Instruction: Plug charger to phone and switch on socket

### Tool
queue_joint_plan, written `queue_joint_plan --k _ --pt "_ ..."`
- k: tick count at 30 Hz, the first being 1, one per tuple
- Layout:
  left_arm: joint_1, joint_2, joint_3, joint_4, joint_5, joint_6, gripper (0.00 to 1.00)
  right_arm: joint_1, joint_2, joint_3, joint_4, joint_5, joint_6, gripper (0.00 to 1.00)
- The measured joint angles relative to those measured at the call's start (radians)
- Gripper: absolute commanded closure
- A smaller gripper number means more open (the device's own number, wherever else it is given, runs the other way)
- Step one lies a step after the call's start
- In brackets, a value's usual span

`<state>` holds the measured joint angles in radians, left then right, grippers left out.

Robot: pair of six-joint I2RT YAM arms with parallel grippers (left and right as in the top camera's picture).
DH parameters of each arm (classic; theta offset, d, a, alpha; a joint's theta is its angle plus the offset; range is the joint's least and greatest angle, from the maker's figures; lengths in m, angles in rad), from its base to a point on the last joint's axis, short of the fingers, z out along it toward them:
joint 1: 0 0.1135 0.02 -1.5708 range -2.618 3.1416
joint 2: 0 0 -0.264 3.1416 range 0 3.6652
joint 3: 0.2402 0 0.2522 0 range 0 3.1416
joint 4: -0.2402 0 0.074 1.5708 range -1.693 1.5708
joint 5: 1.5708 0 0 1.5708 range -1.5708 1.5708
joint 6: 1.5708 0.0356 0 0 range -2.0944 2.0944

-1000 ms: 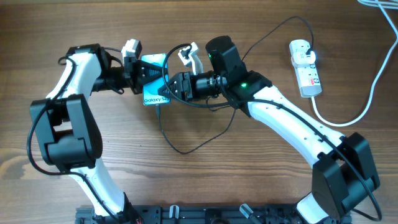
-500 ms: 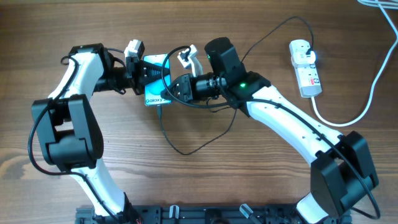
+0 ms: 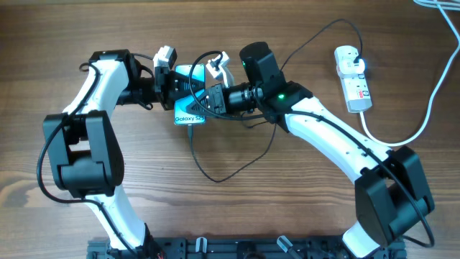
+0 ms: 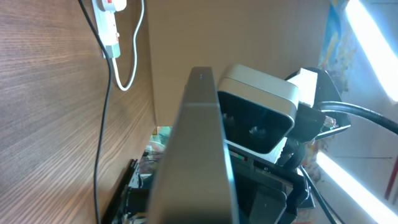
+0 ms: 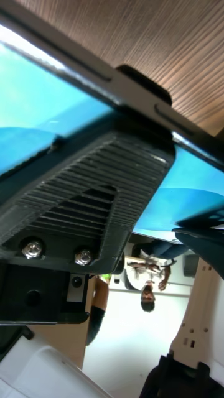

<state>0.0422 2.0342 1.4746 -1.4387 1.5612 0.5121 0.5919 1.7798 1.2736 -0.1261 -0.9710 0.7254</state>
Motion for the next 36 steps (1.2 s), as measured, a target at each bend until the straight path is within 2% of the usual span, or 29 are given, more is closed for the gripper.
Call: queue_joint_plan --k 1,13,16,19,21,24,25,27,32,36 --pt "0.000 0.000 0.000 0.000 0.000 0.000 0.95 0.000 0.001 0.000 0.001 -0.001 0.000 0.95" --pt "-0.003 0.000 0.000 0.045 -0.001 -0.022 0.87 0.003 0.003 -0.008 0.039 0.001 0.022 0.96" --pt "-0.002 -0.004 0.002 0.061 0.000 -0.034 0.96 0.002 0.009 -0.013 0.091 -0.013 0.051 0.96" --pt "0.003 -0.012 0.007 0.069 0.000 -0.043 0.96 0.000 0.023 -0.020 0.156 -0.035 0.098 0.96" --pt "0.006 -0.015 0.010 0.068 0.000 -0.046 0.90 0.000 0.024 -0.023 0.179 -0.043 0.127 0.96" --pt "0.006 -0.018 0.011 0.070 -0.001 -0.048 0.74 -0.003 0.025 -0.024 0.203 -0.054 0.151 0.96" --pt "0.006 -0.018 0.011 0.074 -0.001 -0.048 0.72 -0.004 0.025 -0.024 0.214 -0.060 0.155 0.96" --pt "0.006 -0.018 0.011 0.074 -0.001 -0.043 0.69 -0.006 0.025 -0.024 0.232 -0.069 0.164 0.96" --pt "0.006 -0.018 0.010 0.079 -0.001 -0.042 0.72 -0.007 0.025 -0.024 0.243 -0.074 0.190 0.96" --pt "0.006 -0.018 0.010 0.080 -0.001 -0.042 0.64 -0.007 0.025 -0.024 0.247 -0.076 0.221 0.96"
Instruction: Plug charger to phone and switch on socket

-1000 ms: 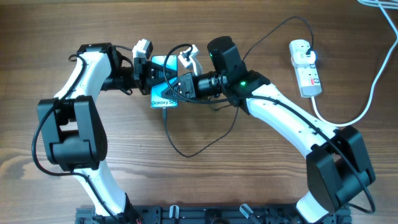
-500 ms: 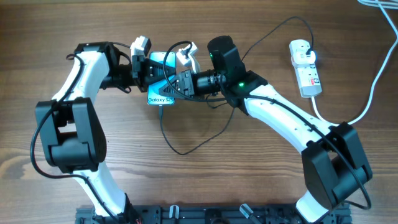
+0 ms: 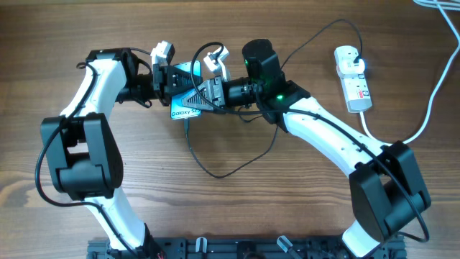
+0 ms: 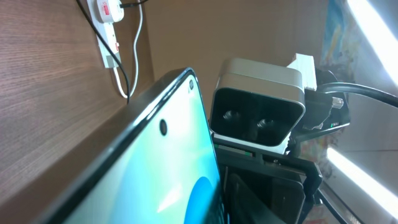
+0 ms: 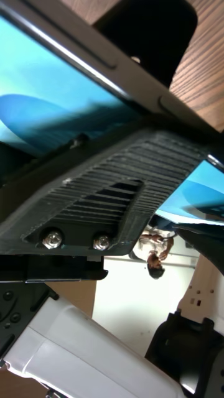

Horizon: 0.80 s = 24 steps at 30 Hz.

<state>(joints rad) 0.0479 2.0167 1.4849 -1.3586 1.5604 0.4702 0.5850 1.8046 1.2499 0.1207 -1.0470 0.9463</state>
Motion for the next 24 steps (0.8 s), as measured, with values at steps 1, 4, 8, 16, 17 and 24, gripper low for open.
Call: queue_joint_plan --k 1,4,8,16,17,24 --pt "0.000 0.000 0.000 0.004 -0.001 0.000 0.62 0.000 0.000 0.000 0.002 0.000 0.004 0.96" --pt "0.000 0.000 -0.001 0.016 0.000 0.003 0.71 0.000 0.000 0.000 0.010 -0.001 0.008 0.96" --pt "-0.001 -0.003 0.000 0.029 0.001 -0.008 0.96 0.000 0.006 0.000 -0.018 0.011 0.019 0.96" --pt "-0.019 -0.010 -0.001 0.073 -0.002 -0.004 0.88 0.005 0.016 0.000 -0.054 -0.001 -0.035 0.96" --pt "-0.022 -0.010 -0.001 0.074 0.001 0.001 0.90 0.005 0.016 0.000 -0.069 -0.002 -0.036 0.96" --pt "-0.027 -0.013 -0.002 0.093 0.001 0.047 0.96 -0.003 0.019 0.010 -0.140 0.008 -0.137 0.95"
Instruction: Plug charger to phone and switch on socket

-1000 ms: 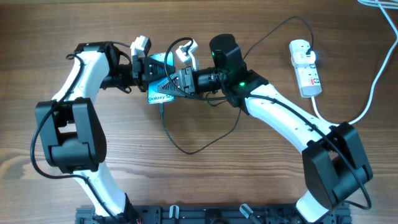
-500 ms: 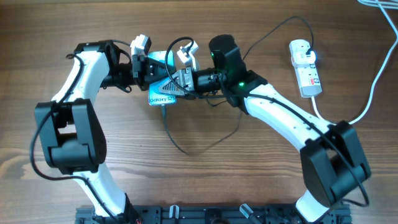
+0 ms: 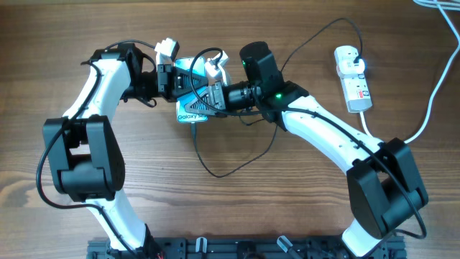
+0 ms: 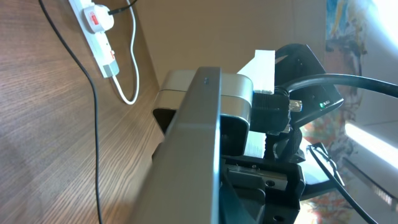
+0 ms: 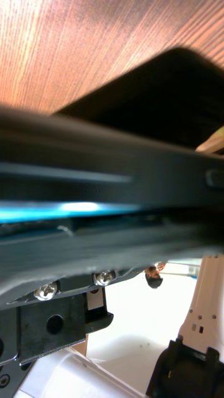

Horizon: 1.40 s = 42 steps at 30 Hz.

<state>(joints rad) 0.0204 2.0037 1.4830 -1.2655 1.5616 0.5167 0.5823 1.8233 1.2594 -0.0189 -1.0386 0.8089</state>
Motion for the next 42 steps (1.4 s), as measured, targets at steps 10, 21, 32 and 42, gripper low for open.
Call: queue_joint_plan --k 10,21,32,42 --pt "-0.001 0.010 -0.005 0.003 -0.019 -0.019 0.37 0.012 -0.002 0.002 -0.011 0.055 -0.070 0.96" --pt "0.080 0.013 -0.005 0.006 -0.047 -0.032 0.24 0.000 -0.002 0.007 -0.012 0.036 -0.092 0.96" --pt "0.150 0.013 -0.005 -0.003 -0.071 -0.032 0.22 -0.073 -0.002 0.018 -0.340 0.177 -0.193 0.96" --pt "0.152 0.013 -0.006 0.039 -0.300 -0.035 0.00 -0.073 -0.013 -0.074 -0.410 0.370 -0.361 0.96"
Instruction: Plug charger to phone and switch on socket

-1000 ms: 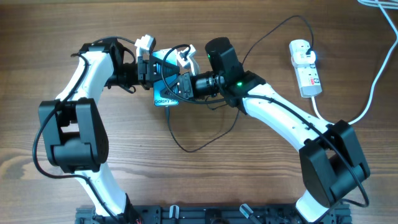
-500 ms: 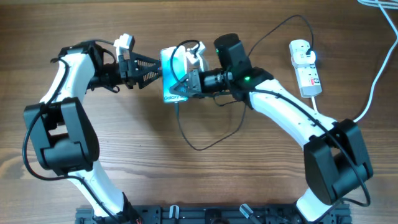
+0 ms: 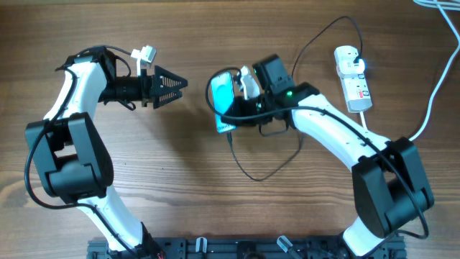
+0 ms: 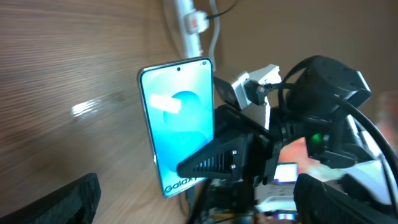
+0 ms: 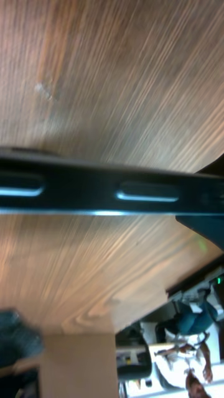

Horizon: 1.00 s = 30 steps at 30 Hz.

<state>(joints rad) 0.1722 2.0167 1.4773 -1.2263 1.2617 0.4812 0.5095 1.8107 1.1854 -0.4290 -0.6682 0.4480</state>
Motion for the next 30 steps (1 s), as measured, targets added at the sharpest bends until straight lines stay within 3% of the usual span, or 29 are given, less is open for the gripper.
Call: queue_joint_plan --k 8,13,30 --pt "0.000 0.000 0.000 0.035 -0.265 0.000 0.00 0.000 0.000 -0.182 0.177 0.024 0.007 0.96" --pt "0.000 0.000 0.000 0.035 -0.327 0.000 0.00 0.000 -0.001 -0.248 0.256 0.064 0.056 0.96" --pt "0.000 0.000 0.000 0.035 -0.672 0.000 0.00 0.018 0.044 -0.250 0.385 0.118 0.108 0.96"
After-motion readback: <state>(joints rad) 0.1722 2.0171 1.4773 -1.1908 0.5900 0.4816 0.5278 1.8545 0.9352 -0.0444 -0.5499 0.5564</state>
